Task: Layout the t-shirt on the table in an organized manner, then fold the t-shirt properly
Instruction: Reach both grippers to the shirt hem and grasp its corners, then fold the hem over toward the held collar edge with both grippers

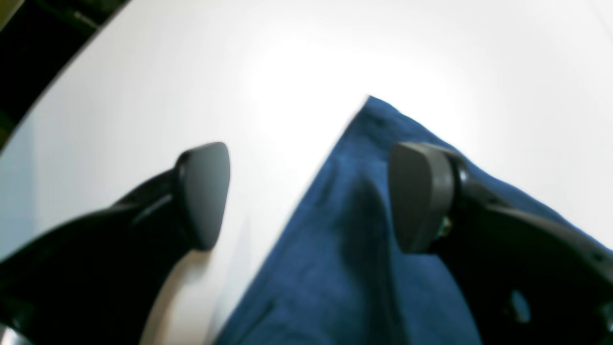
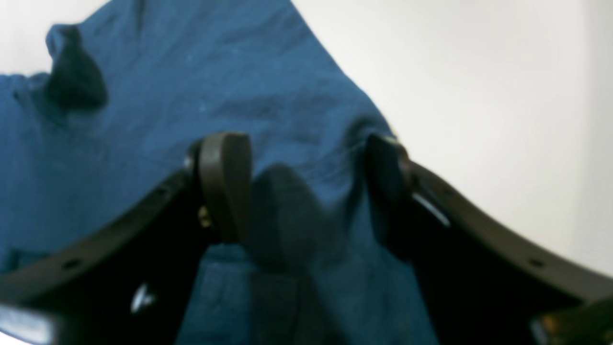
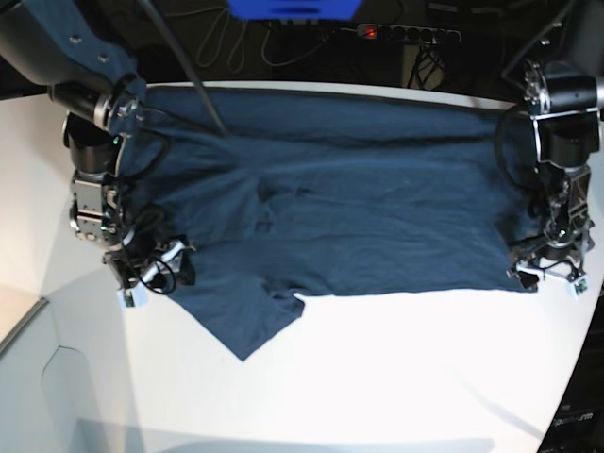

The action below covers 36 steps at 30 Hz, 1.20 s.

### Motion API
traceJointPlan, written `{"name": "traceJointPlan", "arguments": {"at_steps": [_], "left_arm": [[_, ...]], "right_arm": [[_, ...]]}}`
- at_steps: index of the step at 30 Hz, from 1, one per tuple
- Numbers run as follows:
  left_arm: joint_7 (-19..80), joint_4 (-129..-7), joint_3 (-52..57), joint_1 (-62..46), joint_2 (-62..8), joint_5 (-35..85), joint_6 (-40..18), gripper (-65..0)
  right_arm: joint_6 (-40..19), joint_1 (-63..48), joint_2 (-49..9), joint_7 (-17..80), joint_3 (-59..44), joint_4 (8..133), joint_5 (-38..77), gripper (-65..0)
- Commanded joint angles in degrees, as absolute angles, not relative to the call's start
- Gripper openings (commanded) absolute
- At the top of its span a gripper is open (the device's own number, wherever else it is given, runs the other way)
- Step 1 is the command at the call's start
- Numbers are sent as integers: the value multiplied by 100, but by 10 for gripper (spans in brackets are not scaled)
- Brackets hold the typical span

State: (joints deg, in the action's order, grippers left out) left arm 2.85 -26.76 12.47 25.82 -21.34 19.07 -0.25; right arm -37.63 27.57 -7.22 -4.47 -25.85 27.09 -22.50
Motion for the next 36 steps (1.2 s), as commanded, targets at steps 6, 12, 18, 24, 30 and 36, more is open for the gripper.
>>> {"name": "traceJointPlan", "arguments": {"at_steps": [6,12,18,24,30,36], "left_arm": [[-303,-2264,637,2941,-2220,1921,-31,-154],[-365,-2193,576,2914,-2202,1903,-31,-159],[-374,-1657,576,2923,-2193,1903,-31,-189],[-374,-1657,514,2923,-2123,1903,-40,-412],[-374,-1657,541,2932,-2123,1921,-40,-650],[-347,-2316,549,2853,-2123,1947,-40,-650]], "right_arm": [[-3714,2826,-752,-312,-1991,2730,-2308,-454],[-3714,2826,-760,-286,-1965,2730,-2308,-644],[-3714,2818,-760,-277,-1965,2730,-2308,-650],[-3714,2756,-760,-312,-1965,2738,-2308,-650],[-3714,2756,-778,-321,-2009,2774,-2273,-650],[-3714,2738,-831,-330,-2246,3108,-2264,-650]]}}
